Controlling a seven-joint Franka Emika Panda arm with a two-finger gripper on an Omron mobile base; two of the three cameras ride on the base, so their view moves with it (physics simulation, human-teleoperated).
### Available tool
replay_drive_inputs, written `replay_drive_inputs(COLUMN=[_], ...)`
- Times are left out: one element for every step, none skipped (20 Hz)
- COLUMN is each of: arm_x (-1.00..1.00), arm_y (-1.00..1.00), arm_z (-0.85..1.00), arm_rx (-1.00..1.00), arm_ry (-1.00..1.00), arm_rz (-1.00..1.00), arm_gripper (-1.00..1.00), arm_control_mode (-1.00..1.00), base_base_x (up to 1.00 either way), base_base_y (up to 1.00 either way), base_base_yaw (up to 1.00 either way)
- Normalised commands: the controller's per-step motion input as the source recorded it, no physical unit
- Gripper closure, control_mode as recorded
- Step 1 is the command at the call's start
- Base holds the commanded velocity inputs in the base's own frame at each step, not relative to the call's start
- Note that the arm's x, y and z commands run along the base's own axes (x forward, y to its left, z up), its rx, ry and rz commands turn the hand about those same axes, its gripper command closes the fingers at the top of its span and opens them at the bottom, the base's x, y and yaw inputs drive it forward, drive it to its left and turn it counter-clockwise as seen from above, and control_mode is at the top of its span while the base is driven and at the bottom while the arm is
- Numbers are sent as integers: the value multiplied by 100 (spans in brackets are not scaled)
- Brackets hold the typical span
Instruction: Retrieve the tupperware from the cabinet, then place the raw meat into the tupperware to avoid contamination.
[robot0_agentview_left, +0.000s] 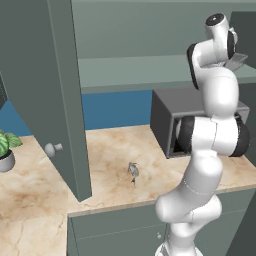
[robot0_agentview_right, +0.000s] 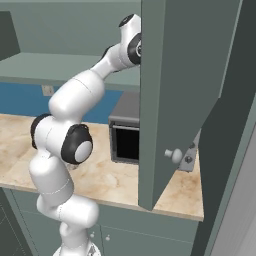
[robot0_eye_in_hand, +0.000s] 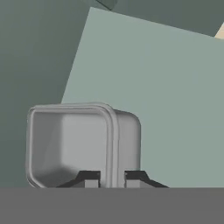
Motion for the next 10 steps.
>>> replay_drive_inputs(arm_x=[0, 0, 0, 0, 0, 0, 0, 0, 0, 0], arm_y=[-6, -4, -1, 0, 0, 2, 11, 15, 22, 24], arm_z=[-28, -27, -26, -23, -17, -8, -2, 0, 0, 0], arm_rx=[5, 5, 5, 3, 2, 1, 0, 0, 0, 0], arm_ry=[0, 0, 0, 0, 0, 0, 0, 0, 0, 0], arm_rz=[-6, -6, -6, -5, -4, -3, -3, -4, -4, -4], arm_gripper=[100, 100, 100, 100, 100, 100, 100, 100, 100, 100], arm_control_mode=[-100, -100, -100, -100, -100, -100, -100, -100, -100, -100], base_base_x=[0, 0, 0, 0, 0, 0, 0, 0, 0, 0], base_base_y=[0, 0, 0, 0, 0, 0, 0, 0, 0, 0], base_base_yaw=[0, 0, 0, 0, 0, 0, 0, 0, 0, 0])
